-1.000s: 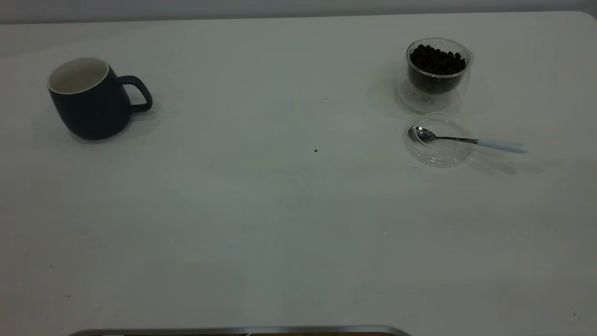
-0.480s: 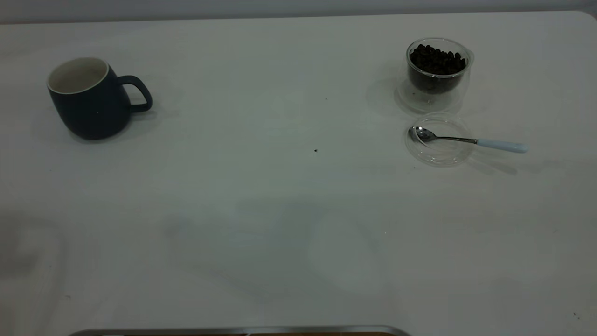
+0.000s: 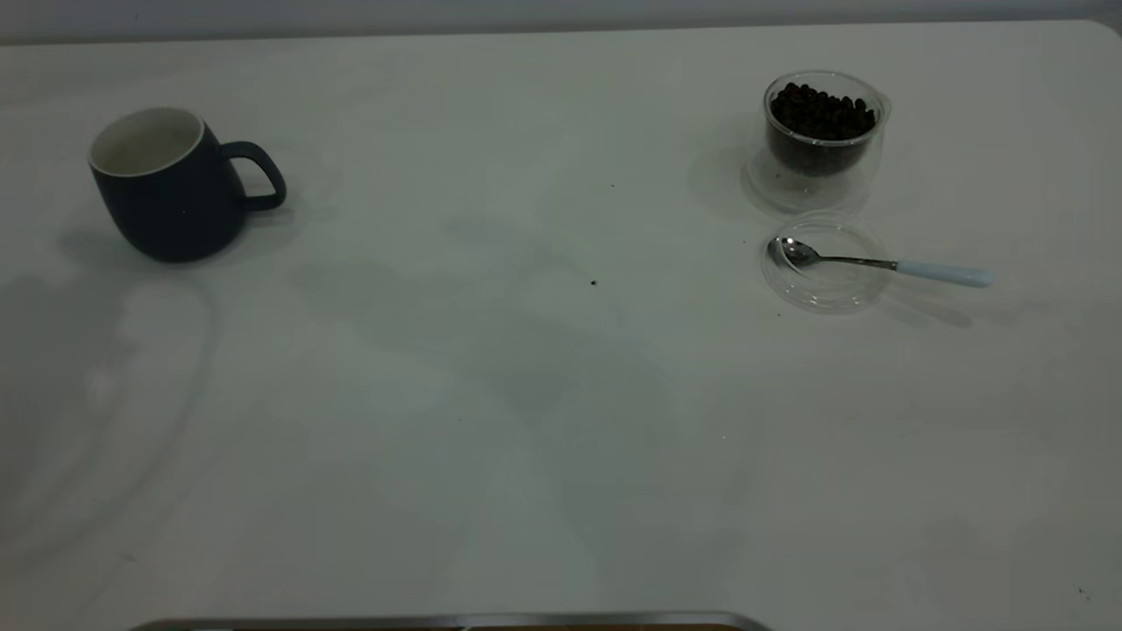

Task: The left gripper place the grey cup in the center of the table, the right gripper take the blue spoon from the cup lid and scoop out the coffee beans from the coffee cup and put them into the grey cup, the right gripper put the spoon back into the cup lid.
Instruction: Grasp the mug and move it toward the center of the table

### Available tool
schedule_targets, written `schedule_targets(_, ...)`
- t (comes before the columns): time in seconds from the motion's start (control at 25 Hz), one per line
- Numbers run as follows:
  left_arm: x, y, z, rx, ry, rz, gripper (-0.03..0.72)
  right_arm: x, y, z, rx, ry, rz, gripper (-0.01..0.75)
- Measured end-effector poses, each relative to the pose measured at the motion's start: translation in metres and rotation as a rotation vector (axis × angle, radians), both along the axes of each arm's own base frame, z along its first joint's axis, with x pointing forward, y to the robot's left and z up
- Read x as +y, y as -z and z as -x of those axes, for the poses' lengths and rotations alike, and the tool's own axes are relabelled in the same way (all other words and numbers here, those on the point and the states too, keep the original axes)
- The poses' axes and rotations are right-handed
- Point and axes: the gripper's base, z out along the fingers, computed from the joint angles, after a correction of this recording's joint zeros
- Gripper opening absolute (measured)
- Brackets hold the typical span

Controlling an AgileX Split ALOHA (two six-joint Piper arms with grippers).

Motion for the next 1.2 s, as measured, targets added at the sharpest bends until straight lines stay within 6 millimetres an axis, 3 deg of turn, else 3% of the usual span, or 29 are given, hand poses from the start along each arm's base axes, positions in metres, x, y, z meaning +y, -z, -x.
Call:
schedule_targets(0.36,0.002,0.062,-0.033,0.211,0.345,-0.160,0.548,0.000,0.000,0.000,0.000,0.000,0.000,0.240)
schedule_targets(0.64,0.009,0.111,-0.055,0.299,0.472,-0.287,0.548,0.000,0.000,0.000,0.000,0.000,0.000,0.240)
schedule_targets(0.96,0.010,0.154,-0.079,0.265,0.623,-0.388,0.548,0.000,0.000,0.000,0.000,0.000,0.000,0.240)
schedule_targets(1.2,0.011,0.186,-0.083,0.286,0.738,-0.444,0.548,0.000,0.000,0.000,0.000,0.000,0.000,0.240)
